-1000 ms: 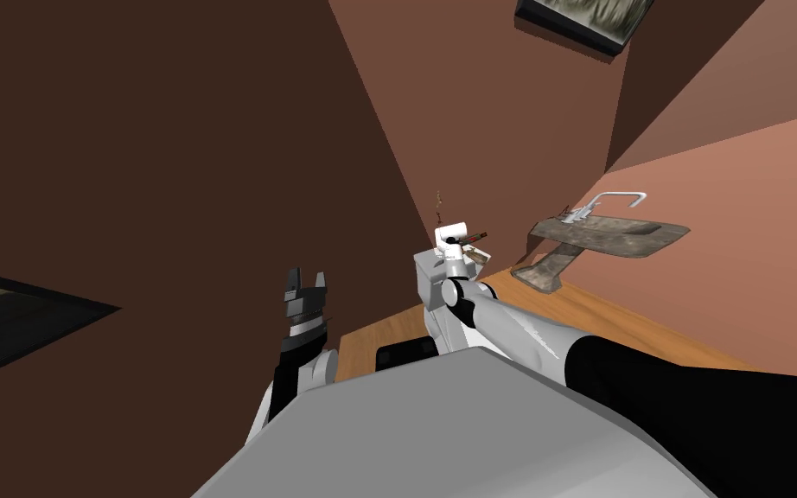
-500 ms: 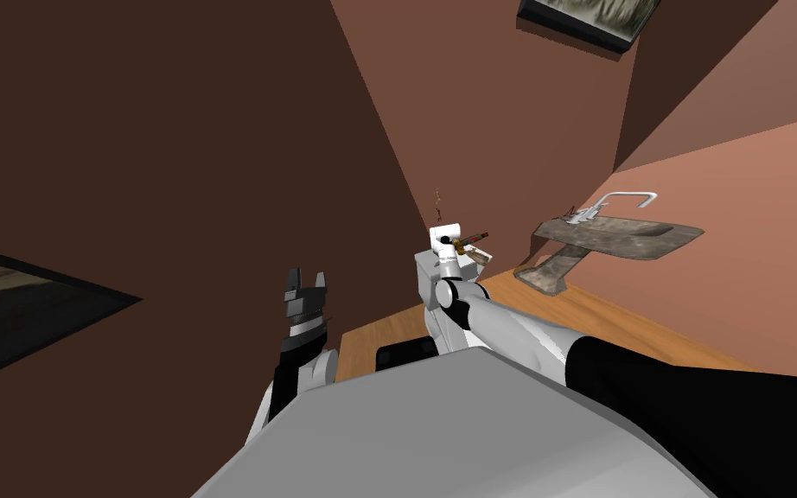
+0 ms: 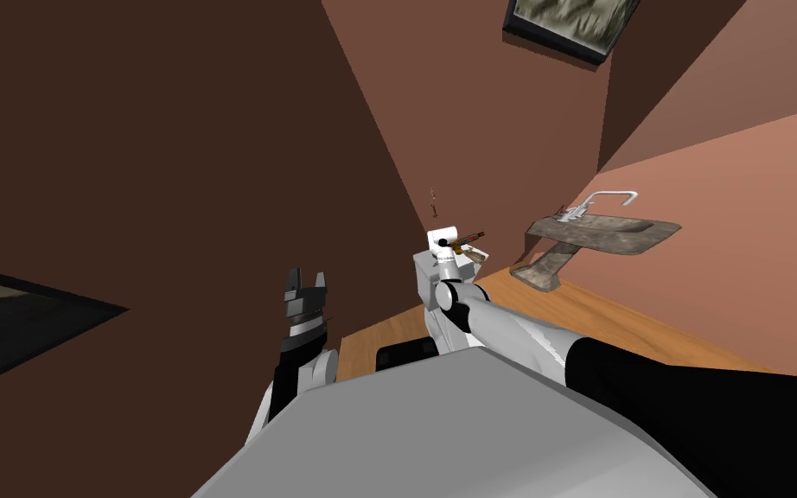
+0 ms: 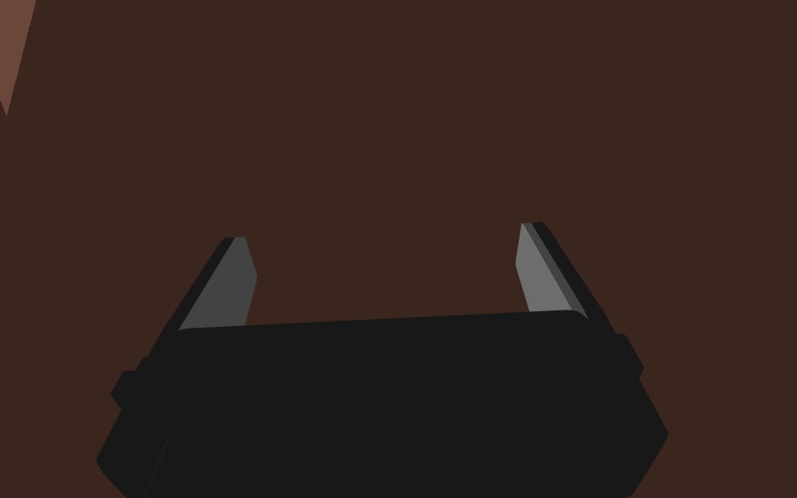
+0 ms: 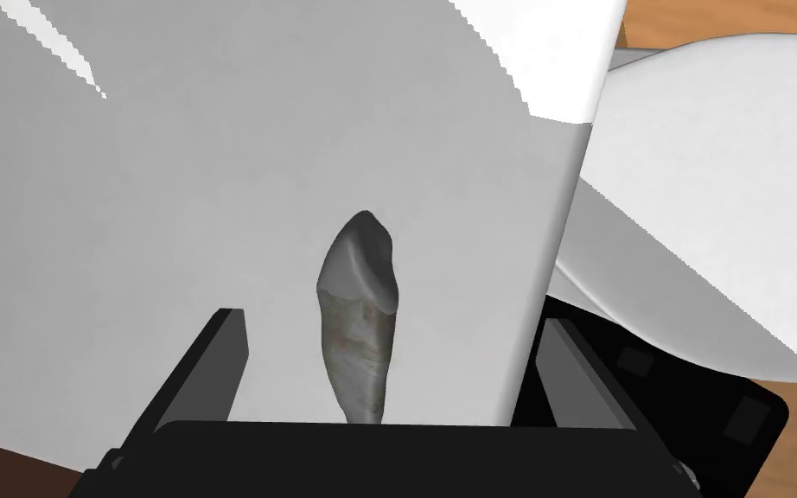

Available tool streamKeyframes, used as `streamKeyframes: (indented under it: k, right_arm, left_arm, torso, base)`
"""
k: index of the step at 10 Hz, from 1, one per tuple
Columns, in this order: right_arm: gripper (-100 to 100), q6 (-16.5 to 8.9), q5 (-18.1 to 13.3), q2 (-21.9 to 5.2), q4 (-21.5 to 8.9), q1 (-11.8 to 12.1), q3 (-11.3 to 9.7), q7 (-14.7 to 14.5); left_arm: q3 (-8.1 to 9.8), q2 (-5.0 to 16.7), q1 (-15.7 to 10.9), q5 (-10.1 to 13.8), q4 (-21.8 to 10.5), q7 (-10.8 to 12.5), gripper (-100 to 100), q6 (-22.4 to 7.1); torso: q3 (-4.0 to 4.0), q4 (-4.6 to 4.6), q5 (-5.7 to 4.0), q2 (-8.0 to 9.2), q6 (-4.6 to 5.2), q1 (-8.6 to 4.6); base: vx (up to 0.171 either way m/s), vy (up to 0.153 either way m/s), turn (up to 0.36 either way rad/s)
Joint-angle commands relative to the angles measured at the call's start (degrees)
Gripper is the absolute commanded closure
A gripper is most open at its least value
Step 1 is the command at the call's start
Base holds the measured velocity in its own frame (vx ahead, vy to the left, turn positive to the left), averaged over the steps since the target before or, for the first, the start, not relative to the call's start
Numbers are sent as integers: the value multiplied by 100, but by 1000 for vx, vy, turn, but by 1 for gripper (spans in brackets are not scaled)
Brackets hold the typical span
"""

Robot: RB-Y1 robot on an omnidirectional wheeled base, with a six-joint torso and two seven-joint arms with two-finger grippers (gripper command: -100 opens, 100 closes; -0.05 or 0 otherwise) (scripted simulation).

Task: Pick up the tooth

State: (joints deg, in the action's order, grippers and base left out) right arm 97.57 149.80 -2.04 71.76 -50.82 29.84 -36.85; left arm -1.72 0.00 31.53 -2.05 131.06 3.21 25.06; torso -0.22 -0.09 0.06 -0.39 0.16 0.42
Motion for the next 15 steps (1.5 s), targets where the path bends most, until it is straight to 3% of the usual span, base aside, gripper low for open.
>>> streamKeyframes:
  k: [1,2,9,10,11,12,15]
  right_arm:
    - [-100,-113,-286,-286,-81,35,-286,-286]
    - [-100,-113,-470,-469,-81,35,-356,-344]
    - [-100,-113,-1686,-470,-81,35,-356,-344]
    - [-100,-284,-1605,-395,-133,138,-319,-248]
    - [-100,-181,-1608,-439,-112,80,-333,-311]
    - [100,-209,-1607,-434,-120,87,-329,-296]
    - [100,-206,-1608,-435,-119,87,-329,-297]
  left_arm:
    - [0,0,0,0,0,0,0,0]
    - [0,0,0,0,1,0,0,0]
    - [0,1,-3,0,0,0,0,0]
    - [0,1,-3,0,0,0,0,0]
    - [1,2,-3,0,0,0,0,0]
    - [1,2,-3,0,0,0,0,0]
    - [0,1,-3,0,0,0,0,0]
  torso:
    - [0,0,0,0,0,0]
    - [-18,-6,6,-31,-6,12]
    - [20,7,-8,37,-9,-46]
    - [19,7,-7,35,-9,-44]
    - [16,5,-11,30,-8,-62]
    - [16,5,-11,31,-9,-58]
    - [18,6,-7,34,-9,-45]
  base:
    - [212,171,-418]
    - [160,112,-78]
    - [8,-1,9]
    - [16,-54,-3]
    - [9,-35,6]
    - [1,-5,0]
    - [0,0,0]
